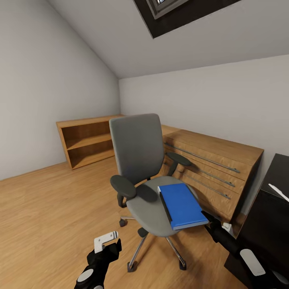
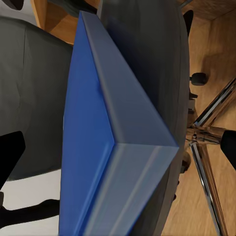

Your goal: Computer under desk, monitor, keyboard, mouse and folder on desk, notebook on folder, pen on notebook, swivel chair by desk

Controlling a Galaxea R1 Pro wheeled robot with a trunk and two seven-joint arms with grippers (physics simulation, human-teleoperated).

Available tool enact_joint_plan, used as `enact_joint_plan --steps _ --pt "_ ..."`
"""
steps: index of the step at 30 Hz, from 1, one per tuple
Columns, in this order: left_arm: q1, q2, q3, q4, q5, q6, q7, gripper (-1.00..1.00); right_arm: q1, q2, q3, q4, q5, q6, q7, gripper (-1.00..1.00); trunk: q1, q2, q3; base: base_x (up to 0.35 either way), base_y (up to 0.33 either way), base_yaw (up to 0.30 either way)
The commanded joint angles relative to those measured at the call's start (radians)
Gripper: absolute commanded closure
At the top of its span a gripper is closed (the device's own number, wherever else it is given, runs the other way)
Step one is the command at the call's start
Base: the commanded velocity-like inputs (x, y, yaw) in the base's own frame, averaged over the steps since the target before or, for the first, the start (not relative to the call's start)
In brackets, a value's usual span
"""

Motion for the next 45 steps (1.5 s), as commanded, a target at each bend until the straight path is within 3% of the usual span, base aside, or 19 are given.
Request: enact_joint_plan --steps 1,17,38,45 --pt "-0.001 0.001 -0.002 -0.001 0.004 0.003 0.007 -1.0 -0.001 0.0 -0.003 0.0 -0.006 0.008 0.001 1.0 0.0 0.0 -0.001 0.0 0.0 0.0" --pt "-0.001 0.001 -0.001 -0.001 0.007 0.003 0.007 -1.0 -0.001 0.0 -0.006 0.0 -0.008 0.008 0.001 1.0 0.0 0.0 -0.001 0.0 0.0 0.0" --pt "-0.001 0.001 -0.002 -0.003 0.006 0.003 0.007 -1.0 -0.001 0.002 -0.005 -0.014 -0.005 -0.015 0.045 1.0 -0.081 0.147 0.065 -0.002 0.0 0.0" --pt "-0.001 0.001 -0.002 -0.003 0.006 0.003 0.007 -1.0 -0.001 0.004 -0.005 -0.016 -0.005 -0.02 0.053 1.0 -0.108 0.196 0.087 -0.255 0.0 0.0"
